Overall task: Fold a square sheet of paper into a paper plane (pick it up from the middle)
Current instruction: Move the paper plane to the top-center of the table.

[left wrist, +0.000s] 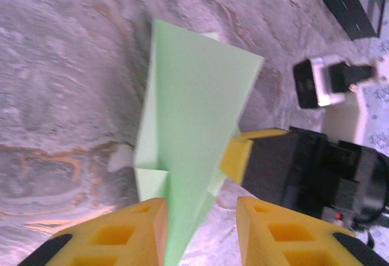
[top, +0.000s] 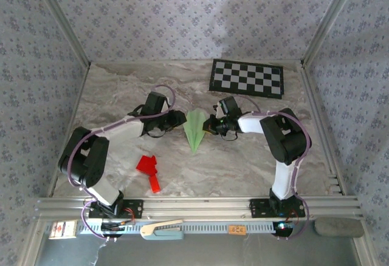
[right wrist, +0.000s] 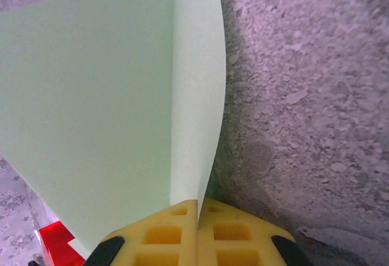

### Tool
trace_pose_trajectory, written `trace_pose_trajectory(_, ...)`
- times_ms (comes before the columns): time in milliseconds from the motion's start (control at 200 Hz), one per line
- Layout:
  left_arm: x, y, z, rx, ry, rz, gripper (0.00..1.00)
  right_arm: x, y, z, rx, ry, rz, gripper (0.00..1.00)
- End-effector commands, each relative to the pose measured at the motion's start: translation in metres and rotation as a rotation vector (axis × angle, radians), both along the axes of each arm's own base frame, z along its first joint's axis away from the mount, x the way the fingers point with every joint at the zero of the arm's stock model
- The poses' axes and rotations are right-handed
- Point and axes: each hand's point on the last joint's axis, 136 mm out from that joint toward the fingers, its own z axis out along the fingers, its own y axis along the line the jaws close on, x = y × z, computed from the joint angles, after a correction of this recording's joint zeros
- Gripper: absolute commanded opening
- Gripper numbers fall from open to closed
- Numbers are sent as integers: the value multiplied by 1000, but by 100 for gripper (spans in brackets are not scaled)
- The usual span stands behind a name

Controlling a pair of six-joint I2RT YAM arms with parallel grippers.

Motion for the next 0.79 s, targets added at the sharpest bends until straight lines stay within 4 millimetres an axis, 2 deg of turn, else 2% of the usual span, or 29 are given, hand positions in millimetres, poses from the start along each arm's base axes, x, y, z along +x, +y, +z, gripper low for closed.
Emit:
trace_pose_trajectory(0, -16, -11, -8, 15, 37, -37, 38, 1, 3, 11, -1, -17, 2, 6)
trace_pose_trajectory(165, -20, -28, -27, 41, 67, -78, 42, 1, 5, 12, 1, -16, 7, 6)
trace_pose_trajectory(355, -24, -36, -43, 67, 94, -92, 47, 1, 4, 12, -3, -19, 7, 6)
trace_pose_trajectory(570, -31, -44, -44, 70, 95, -128, 45, 1, 5, 14, 5, -13, 4, 6)
trace_pose_trajectory(790, -38, -42, -52, 184, 87, -154, 43, 0, 7, 29, 20, -13, 1, 7)
